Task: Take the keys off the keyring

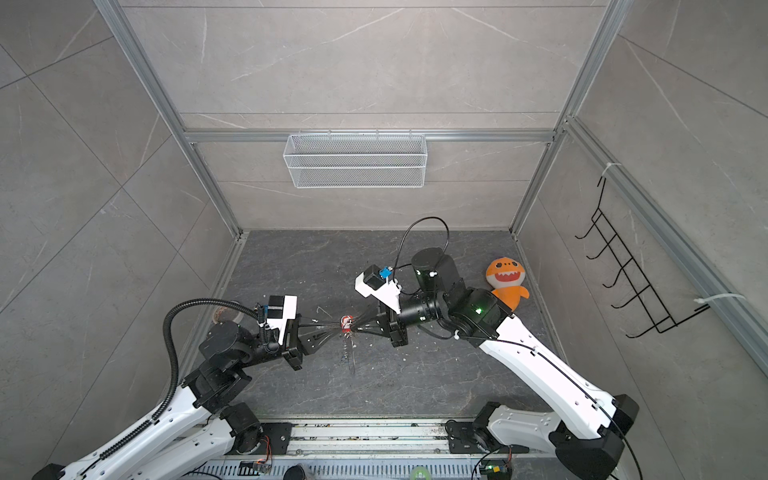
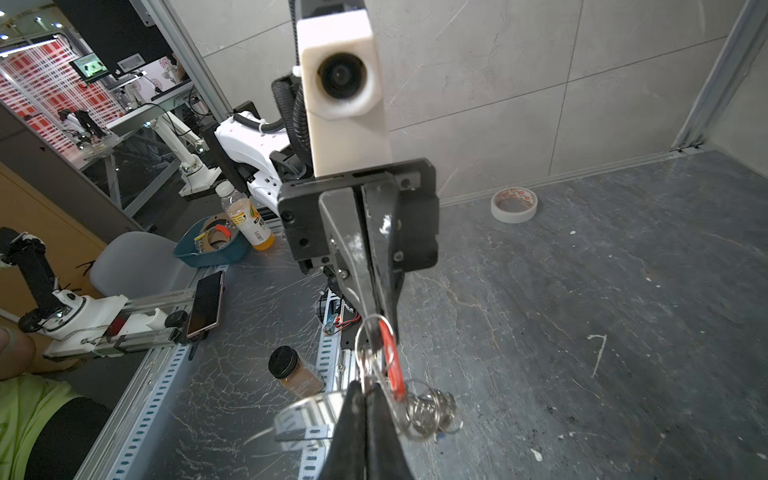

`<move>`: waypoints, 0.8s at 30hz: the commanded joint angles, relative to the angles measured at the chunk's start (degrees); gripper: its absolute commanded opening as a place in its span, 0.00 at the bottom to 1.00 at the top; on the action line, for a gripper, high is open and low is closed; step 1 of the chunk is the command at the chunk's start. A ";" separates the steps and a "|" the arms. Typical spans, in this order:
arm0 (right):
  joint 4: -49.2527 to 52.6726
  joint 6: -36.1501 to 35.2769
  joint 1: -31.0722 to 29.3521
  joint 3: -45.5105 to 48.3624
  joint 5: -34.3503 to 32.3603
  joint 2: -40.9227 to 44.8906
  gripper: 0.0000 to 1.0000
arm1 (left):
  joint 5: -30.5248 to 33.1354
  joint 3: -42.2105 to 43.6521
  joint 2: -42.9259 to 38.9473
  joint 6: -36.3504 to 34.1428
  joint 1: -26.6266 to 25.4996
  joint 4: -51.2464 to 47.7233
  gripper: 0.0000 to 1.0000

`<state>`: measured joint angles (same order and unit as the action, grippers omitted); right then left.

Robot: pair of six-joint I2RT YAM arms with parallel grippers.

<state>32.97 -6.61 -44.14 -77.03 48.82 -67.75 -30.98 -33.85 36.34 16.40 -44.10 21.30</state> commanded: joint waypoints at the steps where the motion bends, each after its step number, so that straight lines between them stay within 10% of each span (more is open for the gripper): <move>1: -0.46 1.19 0.37 0.90 -2.12 1.90 0.00 | 8.53 0.04 -2.81 1.48 0.20 0.77 0.00; 13: 0.58 0.76 0.56 1.15 -2.60 2.62 0.00 | 7.61 0.74 -2.99 1.85 0.20 -3.81 0.01; 16: 0.61 0.75 0.63 1.04 -2.44 2.71 0.00 | 4.27 0.02 -0.65 1.60 0.20 -3.90 0.29; 24: 0.64 0.80 0.72 1.04 -1.65 2.53 0.00 | 0.18 -1.39 3.55 0.43 0.05 -2.77 0.41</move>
<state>33.41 -5.56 -43.79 -76.05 45.87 -66.26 -28.67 -32.47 40.25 18.00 -44.05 16.23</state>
